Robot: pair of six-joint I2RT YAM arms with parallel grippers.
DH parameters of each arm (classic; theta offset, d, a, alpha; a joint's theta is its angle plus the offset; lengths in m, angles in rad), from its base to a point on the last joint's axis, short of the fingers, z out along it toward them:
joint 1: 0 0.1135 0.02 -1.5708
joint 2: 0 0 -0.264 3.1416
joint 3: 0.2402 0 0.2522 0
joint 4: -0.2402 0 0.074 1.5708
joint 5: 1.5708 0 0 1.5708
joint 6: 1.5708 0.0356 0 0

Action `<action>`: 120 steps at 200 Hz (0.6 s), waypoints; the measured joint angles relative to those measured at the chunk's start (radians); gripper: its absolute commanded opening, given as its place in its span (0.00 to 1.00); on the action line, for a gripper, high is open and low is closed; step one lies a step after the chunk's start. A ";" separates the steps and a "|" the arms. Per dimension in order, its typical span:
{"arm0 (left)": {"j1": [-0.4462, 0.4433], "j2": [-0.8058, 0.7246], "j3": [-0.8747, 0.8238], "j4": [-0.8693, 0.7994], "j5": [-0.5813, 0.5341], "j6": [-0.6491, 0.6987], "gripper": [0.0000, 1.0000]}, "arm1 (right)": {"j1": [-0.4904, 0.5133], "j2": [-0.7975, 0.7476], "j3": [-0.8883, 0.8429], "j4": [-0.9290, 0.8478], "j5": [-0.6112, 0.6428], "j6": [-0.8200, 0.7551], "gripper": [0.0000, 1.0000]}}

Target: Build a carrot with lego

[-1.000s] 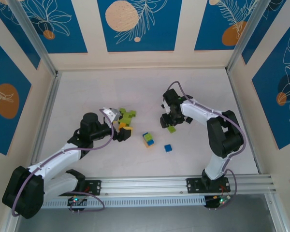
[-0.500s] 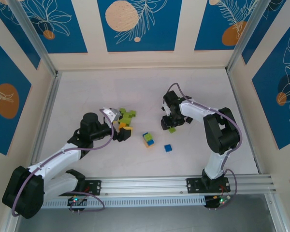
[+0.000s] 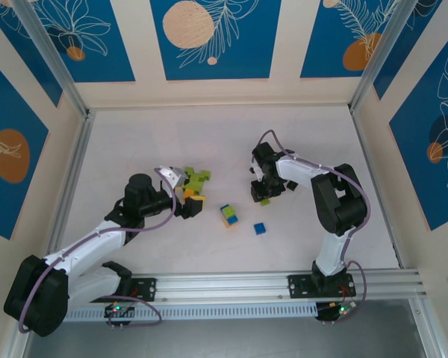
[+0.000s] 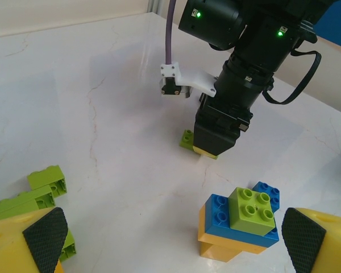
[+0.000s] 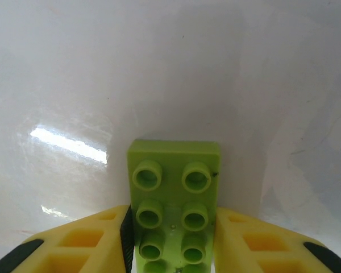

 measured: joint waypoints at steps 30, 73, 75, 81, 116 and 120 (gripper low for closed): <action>0.000 0.003 0.000 0.001 0.000 0.000 0.99 | 0.000 -0.002 0.000 -0.001 0.000 0.001 0.33; -0.006 0.018 0.000 0.038 0.050 0.008 0.99 | 0.000 -0.027 0.000 -0.013 -0.008 0.006 0.33; -0.009 0.018 0.000 0.039 0.053 0.011 0.99 | 0.000 -0.030 0.000 -0.014 -0.009 0.007 0.33; -0.015 0.018 0.000 0.048 0.060 0.020 0.99 | 0.001 -0.043 0.000 -0.023 -0.011 0.010 0.32; -0.101 0.019 -0.001 0.068 0.093 0.081 1.00 | 0.026 -0.152 0.028 -0.104 -0.029 0.027 0.33; -0.109 0.021 -0.001 0.068 0.096 0.085 0.99 | 0.032 -0.166 0.035 -0.113 -0.034 0.029 0.33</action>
